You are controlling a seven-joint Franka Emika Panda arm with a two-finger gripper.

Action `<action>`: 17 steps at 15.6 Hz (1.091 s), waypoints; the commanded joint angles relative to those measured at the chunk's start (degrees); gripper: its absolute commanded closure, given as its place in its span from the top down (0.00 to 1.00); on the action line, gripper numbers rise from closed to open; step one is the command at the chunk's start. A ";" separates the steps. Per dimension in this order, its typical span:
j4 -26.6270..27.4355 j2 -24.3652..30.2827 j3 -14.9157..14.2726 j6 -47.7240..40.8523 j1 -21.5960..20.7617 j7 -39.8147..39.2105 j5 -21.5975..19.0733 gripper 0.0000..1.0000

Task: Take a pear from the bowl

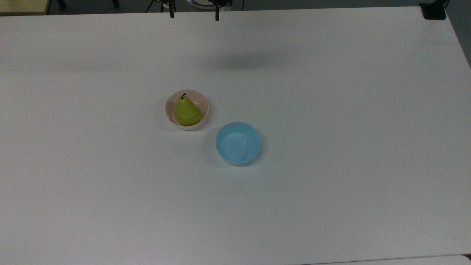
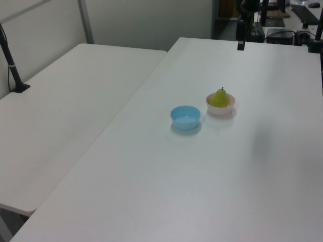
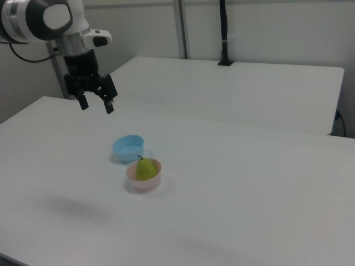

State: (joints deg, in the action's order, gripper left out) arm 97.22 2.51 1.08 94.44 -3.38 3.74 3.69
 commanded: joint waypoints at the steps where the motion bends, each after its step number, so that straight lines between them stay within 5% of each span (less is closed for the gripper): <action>1: 0.69 0.57 -0.46 -1.36 -0.58 0.04 -0.88 1.00; 11: 0.78 -0.31 -0.46 -0.13 0.04 -0.05 -0.88 1.00; 17: 1.48 -5.49 -0.46 8.65 1.53 -2.85 -0.18 1.00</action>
State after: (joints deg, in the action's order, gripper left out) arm 97.98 -0.27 0.87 98.55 -2.96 3.63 3.70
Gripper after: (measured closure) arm 0.000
